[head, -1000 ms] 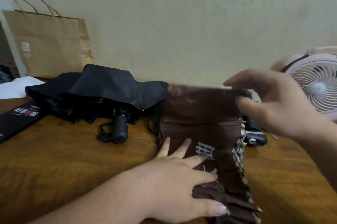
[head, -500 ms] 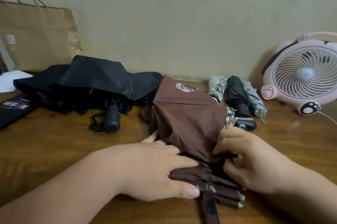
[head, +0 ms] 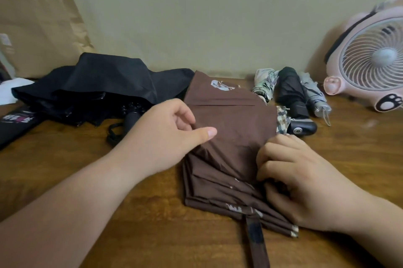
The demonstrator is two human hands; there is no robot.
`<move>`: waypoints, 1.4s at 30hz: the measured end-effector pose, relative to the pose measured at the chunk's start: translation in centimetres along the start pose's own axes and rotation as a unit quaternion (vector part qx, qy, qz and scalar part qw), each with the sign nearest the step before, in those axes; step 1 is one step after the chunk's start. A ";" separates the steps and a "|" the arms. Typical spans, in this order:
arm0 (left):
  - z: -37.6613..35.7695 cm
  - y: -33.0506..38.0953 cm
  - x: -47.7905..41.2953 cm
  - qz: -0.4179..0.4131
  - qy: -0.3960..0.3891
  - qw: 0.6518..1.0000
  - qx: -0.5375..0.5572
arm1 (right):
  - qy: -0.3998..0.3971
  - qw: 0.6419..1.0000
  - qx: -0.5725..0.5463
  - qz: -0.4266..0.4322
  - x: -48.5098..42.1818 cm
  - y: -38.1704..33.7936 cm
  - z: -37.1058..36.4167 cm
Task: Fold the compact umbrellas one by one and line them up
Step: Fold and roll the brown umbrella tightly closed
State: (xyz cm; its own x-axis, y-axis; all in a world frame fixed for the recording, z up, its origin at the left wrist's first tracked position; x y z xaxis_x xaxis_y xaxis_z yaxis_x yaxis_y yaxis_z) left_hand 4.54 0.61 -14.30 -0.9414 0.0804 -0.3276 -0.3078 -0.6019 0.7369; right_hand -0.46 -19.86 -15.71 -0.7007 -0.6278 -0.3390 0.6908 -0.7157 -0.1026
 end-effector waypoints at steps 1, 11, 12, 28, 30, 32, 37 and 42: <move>-0.7 -0.3 0.2 0.019 -0.014 0.999 0.022 | -0.001 1.000 -0.005 0.001 0.0 0.1 0.0; -3.1 -1.5 1.0 0.060 -0.174 0.981 0.061 | -0.011 0.999 -0.047 -0.013 0.2 0.8 0.2; -3.2 -1.6 1.0 0.061 -0.181 0.980 0.054 | -0.011 0.999 -0.047 -0.015 0.2 0.8 0.2; -3.2 -0.5 0.6 -0.046 -0.255 0.965 -0.034 | -0.017 0.998 -0.063 0.000 0.2 0.6 0.3; -3.2 -0.1 0.8 -0.060 -0.275 0.958 -0.058 | -0.020 0.998 -0.064 0.001 0.2 0.4 0.3; -3.6 -0.1 1.2 -0.064 -0.307 0.944 -0.099 | -0.020 0.998 -0.066 0.000 0.2 0.4 0.5; -3.7 -0.4 1.4 -0.044 -0.317 0.936 -0.145 | -0.036 0.996 -0.077 0.000 0.3 0.3 0.6; -4.3 0.7 1.1 -0.110 -0.273 0.920 -0.260 | -0.059 0.995 -0.085 -0.007 0.4 0.3 0.3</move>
State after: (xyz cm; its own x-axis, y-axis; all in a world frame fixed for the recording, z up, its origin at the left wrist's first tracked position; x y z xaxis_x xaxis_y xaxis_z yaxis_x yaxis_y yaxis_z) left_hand 3.85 -3.18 -16.68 -0.8373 0.5466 0.0158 -0.5246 -0.8110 0.2589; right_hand -0.55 -20.37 -15.62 -0.7197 -0.6568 -0.2250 0.6939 -0.6691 -0.2661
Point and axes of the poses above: each hand's wrist, its own x-axis away from the middle knuckle, its own z-axis out of the back of the hand, y = z × x, the point moved 9 cm from there along -x, towards the middle knuckle, and after that the axes turned 11 degrees about -z, right-handed, at the moved point
